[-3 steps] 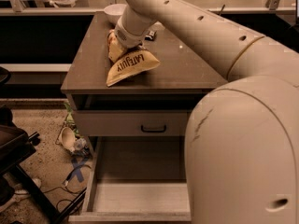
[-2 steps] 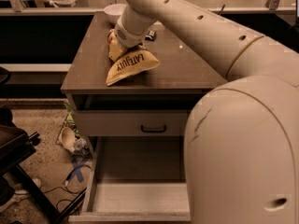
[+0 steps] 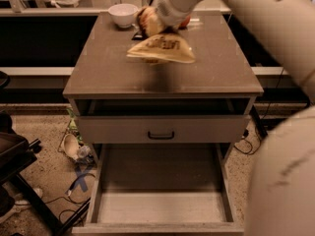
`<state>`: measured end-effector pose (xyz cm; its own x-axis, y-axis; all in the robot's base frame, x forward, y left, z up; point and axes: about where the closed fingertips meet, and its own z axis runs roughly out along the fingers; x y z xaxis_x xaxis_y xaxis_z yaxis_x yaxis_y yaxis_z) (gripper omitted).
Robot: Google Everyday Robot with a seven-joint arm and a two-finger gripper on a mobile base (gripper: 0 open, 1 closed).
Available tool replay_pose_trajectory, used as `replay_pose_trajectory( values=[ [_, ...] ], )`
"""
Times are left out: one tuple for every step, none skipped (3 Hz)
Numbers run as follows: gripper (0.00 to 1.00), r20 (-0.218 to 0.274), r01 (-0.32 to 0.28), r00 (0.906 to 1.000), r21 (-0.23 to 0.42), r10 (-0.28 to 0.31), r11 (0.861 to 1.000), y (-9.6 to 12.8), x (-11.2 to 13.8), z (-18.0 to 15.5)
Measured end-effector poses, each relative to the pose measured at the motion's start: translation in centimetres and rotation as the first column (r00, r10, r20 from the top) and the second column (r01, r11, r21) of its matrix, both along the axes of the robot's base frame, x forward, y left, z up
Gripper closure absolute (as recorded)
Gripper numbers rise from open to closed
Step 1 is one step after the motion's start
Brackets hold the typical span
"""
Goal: Place brown chip bag into middle drawer
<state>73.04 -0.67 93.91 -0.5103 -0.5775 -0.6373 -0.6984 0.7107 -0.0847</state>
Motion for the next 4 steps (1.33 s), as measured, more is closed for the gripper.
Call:
replay_pose_trajectory(
  values=[
    [1.00,0.047,0.046,0.9977,0.059,-0.049,0.997,-4.5,-3.0,2.1],
    [1.00,0.047,0.093,0.9939,0.137,-0.100,0.986,-8.6,-7.8,1.1],
    [1.00,0.063,0.104,0.9910,0.196,-0.118,0.975,-10.5,-13.7,0.7],
    [1.00,0.052,0.106,0.9915,0.212,-0.119,0.972,-12.0,-21.0,-1.5]
  ],
)
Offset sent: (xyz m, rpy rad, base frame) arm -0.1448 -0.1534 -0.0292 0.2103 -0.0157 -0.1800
